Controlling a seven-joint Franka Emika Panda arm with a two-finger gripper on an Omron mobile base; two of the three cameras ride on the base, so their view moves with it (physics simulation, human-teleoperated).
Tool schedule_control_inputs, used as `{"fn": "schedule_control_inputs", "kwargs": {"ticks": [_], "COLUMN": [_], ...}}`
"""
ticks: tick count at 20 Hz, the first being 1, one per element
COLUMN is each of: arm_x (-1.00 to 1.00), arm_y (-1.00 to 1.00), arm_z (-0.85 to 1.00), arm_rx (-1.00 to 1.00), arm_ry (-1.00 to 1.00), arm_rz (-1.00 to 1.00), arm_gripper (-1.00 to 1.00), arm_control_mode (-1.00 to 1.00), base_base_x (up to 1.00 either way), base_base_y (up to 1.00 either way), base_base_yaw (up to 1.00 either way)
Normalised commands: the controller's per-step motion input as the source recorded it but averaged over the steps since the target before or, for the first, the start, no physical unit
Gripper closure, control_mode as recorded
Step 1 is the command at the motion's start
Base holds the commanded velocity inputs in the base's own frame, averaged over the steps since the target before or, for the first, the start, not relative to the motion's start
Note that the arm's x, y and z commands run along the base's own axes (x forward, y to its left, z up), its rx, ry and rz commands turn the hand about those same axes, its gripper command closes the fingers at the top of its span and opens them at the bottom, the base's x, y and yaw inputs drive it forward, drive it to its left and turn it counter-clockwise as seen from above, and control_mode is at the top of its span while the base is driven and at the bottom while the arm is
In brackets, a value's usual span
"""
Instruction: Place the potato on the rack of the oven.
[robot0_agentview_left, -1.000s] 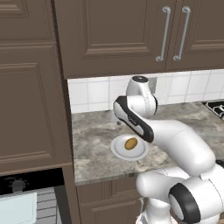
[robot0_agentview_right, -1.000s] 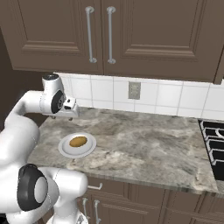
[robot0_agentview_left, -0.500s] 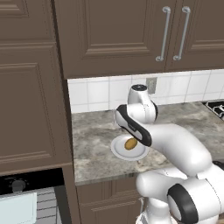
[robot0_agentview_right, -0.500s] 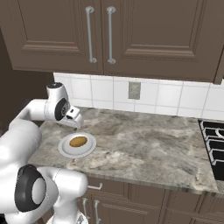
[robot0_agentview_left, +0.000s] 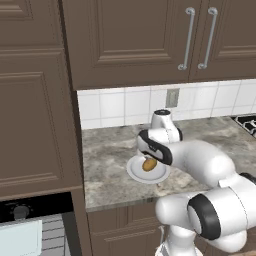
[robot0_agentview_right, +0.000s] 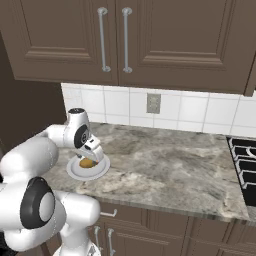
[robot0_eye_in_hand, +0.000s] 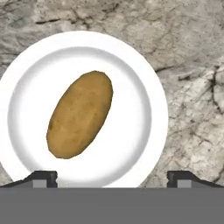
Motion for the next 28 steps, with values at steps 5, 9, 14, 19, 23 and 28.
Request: {"fn": "schedule_control_inputs", "kwargs": {"ticks": [5,9,14,19,23,28], "arm_x": [0.18,0.36,0.37,0.16,0.02,-0.01], "arm_y": [0.0,0.0,0.04,0.01,0.0,0.0], "arm_z": [-0.41,-0.05,0.0,-0.14,-0.37,-0.51], "arm_rx": [0.0,0.0,0.0,0.0,0.0,0.0], "arm_ry": [0.11,0.0,0.0,0.0,0.0,0.0], "arm_rz": [-0.07,-0.05,-0.02,-0.01,-0.05,-0.19], "arm_gripper": [-1.0,-1.0,-1.0,-1.0,-1.0,-1.0], "arm_control_mode": [-1.0,-1.0,-1.0,-1.0,-1.0,-1.0], "base_base_x": [0.0,0.0,0.0,0.0,0.0,0.0], "base_base_y": [0.0,0.0,0.0,0.0,0.0,0.0], "base_base_yaw": [0.0,0.0,0.0,0.0,0.0,0.0]}}
